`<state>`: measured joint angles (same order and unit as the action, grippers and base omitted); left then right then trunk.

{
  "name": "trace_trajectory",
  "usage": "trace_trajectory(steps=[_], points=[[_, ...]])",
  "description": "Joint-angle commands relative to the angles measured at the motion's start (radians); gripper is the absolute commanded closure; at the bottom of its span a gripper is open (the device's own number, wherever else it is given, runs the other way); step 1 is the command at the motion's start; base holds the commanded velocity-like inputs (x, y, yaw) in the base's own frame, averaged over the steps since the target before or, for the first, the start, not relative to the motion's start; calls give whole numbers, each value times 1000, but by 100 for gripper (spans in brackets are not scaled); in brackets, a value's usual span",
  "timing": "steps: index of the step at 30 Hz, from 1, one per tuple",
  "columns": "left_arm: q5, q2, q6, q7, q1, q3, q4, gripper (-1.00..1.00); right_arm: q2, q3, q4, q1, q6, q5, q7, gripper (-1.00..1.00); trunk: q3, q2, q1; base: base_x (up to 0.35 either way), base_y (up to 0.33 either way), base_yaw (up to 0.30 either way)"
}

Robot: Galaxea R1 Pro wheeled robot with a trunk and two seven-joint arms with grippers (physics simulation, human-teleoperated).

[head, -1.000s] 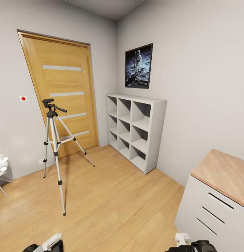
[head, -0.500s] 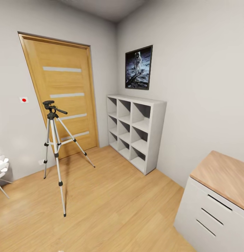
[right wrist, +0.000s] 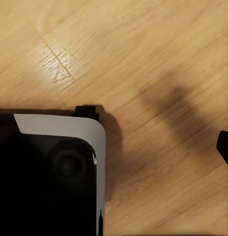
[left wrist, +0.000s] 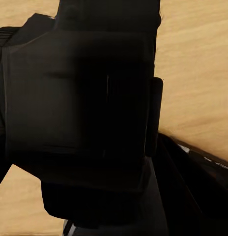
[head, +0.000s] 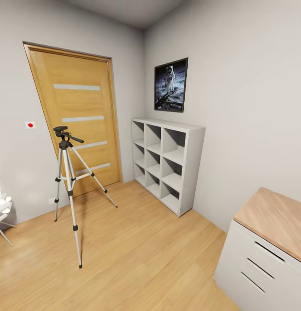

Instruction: Attach the digital camera to the camera tripod in the bedroom.

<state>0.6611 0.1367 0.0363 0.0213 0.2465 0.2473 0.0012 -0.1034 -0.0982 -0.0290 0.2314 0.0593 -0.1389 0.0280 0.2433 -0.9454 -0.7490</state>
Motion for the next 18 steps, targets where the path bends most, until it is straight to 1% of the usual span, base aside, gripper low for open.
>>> trace_trajectory(steps=[1, 11, 18], points=[[9, 0, 3, 3, -1, 9, 0, 100, 2, -9, -3, 1, 7, -10, -2, -100, -2, 6, 4, 0, 0, 0], [9, -12, 3, 2, -4, 9, 0, 100, 2, -11, -5, -2, 16, -4, -8, -100, -33, 76, 42, 0, 0, 0], [9, -18, 4, 2, -4, 9, 0, 100, 2, -11, -5, -35, 19, -2, -7, -100, -55, 125, 69, 0, 0, 0]])
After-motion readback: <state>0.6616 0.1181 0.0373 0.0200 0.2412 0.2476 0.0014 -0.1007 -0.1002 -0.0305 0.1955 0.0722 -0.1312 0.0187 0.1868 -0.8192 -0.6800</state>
